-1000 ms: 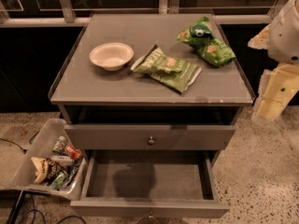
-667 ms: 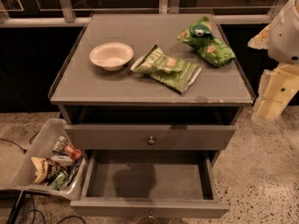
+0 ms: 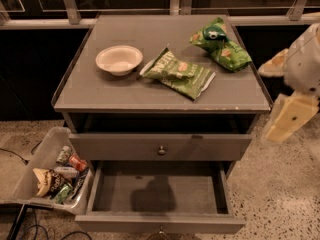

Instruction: Close middle drawer

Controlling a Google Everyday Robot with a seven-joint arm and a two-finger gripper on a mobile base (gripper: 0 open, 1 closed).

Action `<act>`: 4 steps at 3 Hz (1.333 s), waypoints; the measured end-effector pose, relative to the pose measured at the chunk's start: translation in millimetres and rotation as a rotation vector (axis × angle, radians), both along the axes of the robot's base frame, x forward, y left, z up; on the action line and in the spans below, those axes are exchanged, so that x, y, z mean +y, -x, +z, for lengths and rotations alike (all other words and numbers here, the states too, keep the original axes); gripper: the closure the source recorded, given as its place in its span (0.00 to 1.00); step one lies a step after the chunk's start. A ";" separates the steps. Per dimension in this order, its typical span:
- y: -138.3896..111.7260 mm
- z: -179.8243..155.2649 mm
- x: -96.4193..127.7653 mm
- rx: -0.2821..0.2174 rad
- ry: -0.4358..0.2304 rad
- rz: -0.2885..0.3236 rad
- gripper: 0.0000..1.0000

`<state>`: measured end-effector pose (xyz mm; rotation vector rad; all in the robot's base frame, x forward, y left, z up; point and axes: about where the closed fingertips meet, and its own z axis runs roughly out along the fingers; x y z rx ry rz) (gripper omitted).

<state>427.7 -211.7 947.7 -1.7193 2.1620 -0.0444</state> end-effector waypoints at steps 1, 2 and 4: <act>13.5 -41.4 0.3 -0.017 -0.049 0.022 0.40; 20.1 -97.6 -17.3 -0.029 -0.082 0.008 0.64; 18.1 -98.3 -17.7 -0.044 -0.077 0.006 1.00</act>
Offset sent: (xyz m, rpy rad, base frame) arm -0.0262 -0.0429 -0.1722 0.1259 -0.0456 -0.0190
